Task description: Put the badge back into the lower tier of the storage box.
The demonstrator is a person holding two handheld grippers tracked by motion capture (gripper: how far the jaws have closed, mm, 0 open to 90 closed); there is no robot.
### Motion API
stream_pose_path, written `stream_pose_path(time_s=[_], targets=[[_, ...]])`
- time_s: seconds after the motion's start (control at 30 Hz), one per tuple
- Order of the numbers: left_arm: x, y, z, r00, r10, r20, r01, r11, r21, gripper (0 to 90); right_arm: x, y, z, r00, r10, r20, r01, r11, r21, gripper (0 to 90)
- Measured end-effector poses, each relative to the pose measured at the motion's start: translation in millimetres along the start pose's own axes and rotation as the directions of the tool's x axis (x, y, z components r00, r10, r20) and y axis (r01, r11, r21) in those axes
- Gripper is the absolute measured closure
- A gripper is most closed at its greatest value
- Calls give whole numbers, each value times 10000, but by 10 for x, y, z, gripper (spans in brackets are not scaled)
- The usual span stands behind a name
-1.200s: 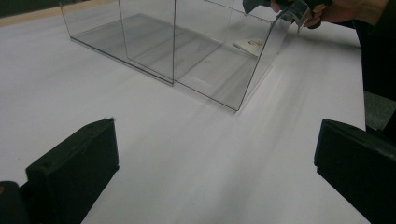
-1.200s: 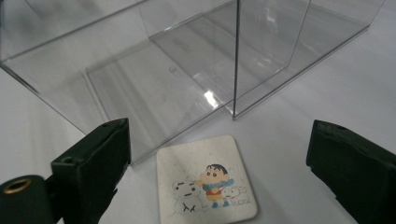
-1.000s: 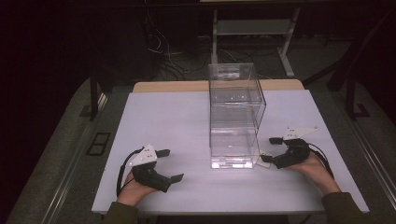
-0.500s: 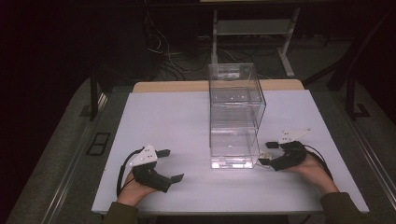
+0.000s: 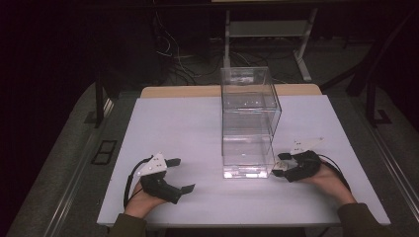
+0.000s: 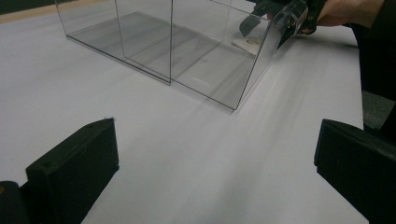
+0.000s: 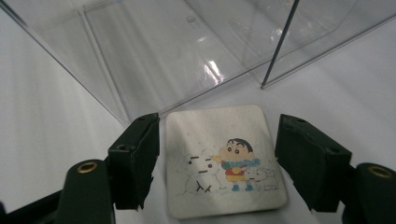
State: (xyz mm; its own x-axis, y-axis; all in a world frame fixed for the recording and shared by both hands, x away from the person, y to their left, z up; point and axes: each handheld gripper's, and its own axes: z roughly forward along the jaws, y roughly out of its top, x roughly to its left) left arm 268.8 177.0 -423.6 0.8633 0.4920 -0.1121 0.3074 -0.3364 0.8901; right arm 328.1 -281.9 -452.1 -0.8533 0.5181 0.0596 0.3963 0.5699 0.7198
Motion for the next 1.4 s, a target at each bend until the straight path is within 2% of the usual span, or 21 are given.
stream_pose_path(time_s=[0.7, 1.17, 1.4], targets=[[0, -1, 0, 10000, -41, 5, 41, 10000, -11, 0, 13, -10, 58, 9992, -370, 141, 365, 9989, 290, 305], [0, 0, -6, 10000, 6, -8, -6, 10000, -17, 0, 15, -24, 54, 9992, -378, 150, 375, 9991, 216, 322], [-4, -1, -4, 10000, 4, 7, -4, 10000, -20, 0, 19, -16, 47, 9996, -208, 209, 203, 9994, 269, 323]])
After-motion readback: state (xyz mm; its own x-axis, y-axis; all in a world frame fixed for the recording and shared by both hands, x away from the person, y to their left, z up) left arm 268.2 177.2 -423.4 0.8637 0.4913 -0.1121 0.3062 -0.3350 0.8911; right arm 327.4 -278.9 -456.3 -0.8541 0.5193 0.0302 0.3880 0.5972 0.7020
